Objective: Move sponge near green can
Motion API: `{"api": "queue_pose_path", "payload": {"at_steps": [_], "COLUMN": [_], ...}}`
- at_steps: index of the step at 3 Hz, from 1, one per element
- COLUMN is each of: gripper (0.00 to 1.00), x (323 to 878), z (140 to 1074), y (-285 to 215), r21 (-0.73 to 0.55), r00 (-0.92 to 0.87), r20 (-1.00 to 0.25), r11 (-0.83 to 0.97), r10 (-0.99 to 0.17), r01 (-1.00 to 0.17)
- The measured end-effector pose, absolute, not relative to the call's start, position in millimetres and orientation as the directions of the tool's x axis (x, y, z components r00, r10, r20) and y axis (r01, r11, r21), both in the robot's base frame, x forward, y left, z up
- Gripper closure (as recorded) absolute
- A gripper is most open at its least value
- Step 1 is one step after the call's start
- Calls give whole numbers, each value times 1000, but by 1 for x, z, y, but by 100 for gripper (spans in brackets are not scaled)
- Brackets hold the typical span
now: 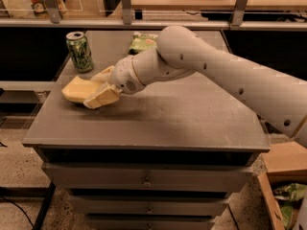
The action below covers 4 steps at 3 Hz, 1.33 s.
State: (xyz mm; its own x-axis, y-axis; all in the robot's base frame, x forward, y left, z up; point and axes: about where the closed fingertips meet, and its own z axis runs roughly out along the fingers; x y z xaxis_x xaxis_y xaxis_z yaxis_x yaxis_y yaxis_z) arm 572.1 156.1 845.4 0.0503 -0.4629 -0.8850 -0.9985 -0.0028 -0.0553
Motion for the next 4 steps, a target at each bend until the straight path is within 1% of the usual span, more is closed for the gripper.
{"api": "queue_pose_path", "payload": {"at_steps": [2, 3, 4], "gripper": [41, 23, 1], "x": [602, 613, 620], "z": [846, 845, 847], "y": [156, 160, 162], "r21": [-53, -52, -52], "r00": [40, 38, 38], "r20": [-889, -892, -894], "r11": [16, 17, 20], "r10": [-457, -451, -447], "r01": [-998, -999, -998]}}
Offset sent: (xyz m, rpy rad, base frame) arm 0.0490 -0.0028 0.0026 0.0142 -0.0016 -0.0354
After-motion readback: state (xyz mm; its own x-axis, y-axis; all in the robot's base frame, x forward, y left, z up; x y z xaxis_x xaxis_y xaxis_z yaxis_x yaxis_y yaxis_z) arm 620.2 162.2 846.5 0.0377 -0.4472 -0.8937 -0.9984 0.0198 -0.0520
